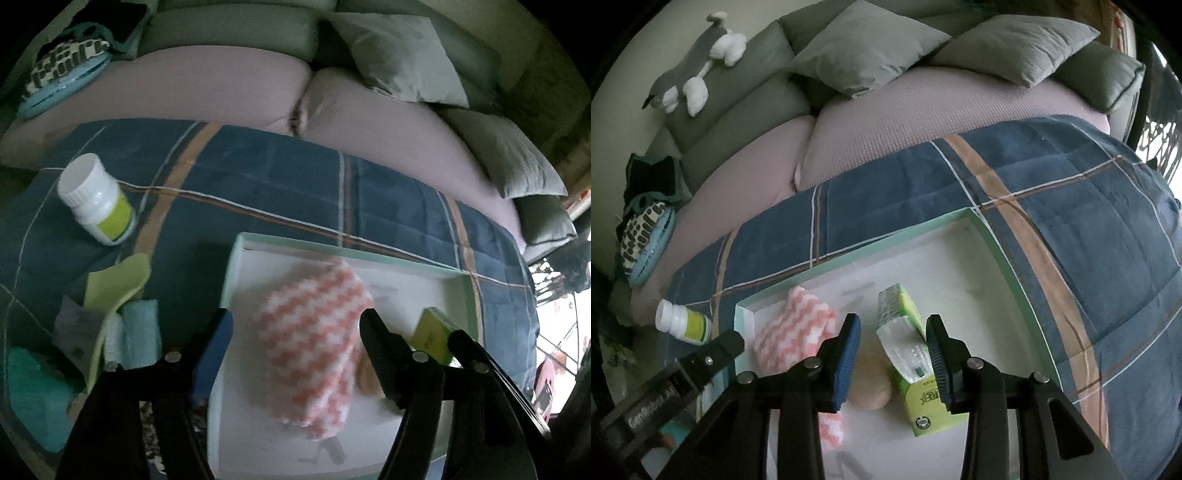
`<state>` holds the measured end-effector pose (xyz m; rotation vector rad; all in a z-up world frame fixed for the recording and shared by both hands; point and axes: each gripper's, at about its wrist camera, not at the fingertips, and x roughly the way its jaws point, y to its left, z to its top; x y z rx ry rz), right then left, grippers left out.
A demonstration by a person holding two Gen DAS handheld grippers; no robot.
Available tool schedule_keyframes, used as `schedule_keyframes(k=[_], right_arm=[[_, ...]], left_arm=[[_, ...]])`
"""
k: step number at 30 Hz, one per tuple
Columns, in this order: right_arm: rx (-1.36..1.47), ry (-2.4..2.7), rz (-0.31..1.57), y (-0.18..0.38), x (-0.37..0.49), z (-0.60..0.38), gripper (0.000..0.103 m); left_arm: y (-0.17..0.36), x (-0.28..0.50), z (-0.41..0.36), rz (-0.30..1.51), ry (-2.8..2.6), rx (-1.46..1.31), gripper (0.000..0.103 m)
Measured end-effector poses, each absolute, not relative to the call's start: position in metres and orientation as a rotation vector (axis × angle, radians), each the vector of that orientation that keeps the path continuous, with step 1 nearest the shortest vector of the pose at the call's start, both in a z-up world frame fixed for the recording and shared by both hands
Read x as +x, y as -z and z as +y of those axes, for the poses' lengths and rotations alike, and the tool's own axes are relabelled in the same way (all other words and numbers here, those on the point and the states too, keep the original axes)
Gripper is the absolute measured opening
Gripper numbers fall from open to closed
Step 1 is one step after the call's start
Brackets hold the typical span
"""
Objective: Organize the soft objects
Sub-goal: 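Lower the tissue pack into the tray and open the right gripper, then move the right gripper back over the pile toward the red toy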
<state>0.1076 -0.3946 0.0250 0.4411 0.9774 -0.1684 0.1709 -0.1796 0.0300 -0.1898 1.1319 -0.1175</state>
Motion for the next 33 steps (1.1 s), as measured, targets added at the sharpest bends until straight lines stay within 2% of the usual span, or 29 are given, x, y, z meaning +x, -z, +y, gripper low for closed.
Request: schedule_keyframes(k=[2,6,10,19,21,33], right_arm=[[0.426,0.167,0.980,-0.025,0.108,-0.391,0.047],[0.395,0.163,0.990,-0.025,0.109,-0.383,0.047],[0.363,0.137,0.993,-0.026,0.111,-0.370,0.057],[0.320,0.103,0.985,-0.030,0.113,-0.347,0.070],[0.314,0.089,0.981,-0.031,0.113,-0.342,0.074],[0.249,0.006,0.976,-0.034,0.114,-0.300,0.088]], left_arm=[[-0.029,0.172,-0.171,1.131,0.094,-0.202,0.076],[-0.029,0.175,-0.156,1.125,0.033,-0.197,0.077],[-0.029,0.177,-0.141,1.116,-0.014,-0.185,0.082],[-0.034,0.176,-0.095,1.092,-0.124,-0.179,0.084],[-0.038,0.174,-0.081,1.074,-0.154,-0.191,0.093],[-0.052,0.159,-0.012,1.019,-0.268,-0.286,0.093]])
